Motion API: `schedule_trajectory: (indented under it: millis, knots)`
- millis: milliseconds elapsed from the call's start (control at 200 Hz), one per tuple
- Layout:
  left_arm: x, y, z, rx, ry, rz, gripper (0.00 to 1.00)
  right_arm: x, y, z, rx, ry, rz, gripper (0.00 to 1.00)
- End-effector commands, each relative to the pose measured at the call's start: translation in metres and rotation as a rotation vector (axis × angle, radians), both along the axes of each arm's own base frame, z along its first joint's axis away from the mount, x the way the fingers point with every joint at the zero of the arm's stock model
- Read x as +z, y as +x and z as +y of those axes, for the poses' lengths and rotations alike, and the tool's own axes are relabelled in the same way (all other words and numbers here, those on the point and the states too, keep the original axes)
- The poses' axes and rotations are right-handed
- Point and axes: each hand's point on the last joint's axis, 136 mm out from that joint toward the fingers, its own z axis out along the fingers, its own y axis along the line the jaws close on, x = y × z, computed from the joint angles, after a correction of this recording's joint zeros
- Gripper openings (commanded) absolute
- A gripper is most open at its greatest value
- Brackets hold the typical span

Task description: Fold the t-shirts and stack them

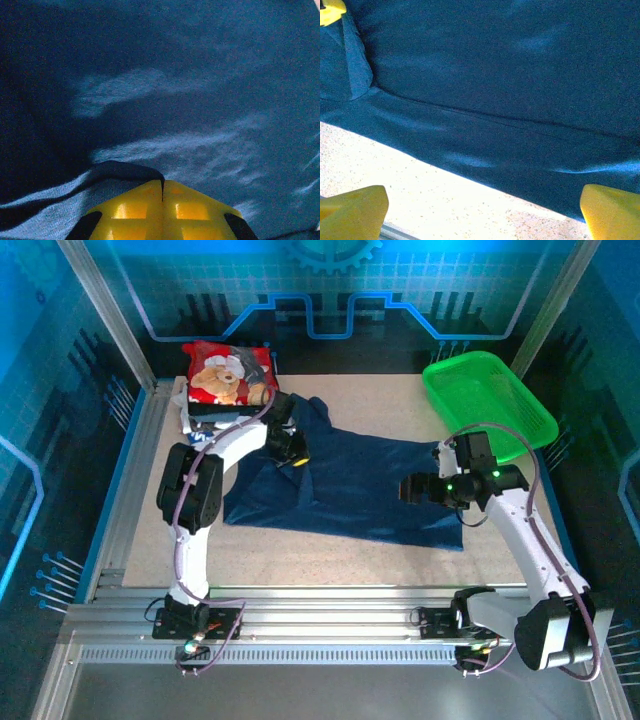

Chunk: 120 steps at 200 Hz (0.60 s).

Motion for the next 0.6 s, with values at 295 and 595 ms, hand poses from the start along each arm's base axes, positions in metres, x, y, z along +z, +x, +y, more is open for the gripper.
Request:
schedule_trajectory:
  millis: [295, 595]
  knots:
    - [-0.012, -0.008, -0.03, -0.244, 0.037, -0.007, 0.0, -0.013, -0.004, 0.0, 0.0, 0.002, 0.037, 1.0]
    - [0.015, 0.009, -0.039, -0.202, -0.003, -0.102, 0.5, -0.023, -0.006, 0.0, -0.034, 0.013, 0.076, 1.0]
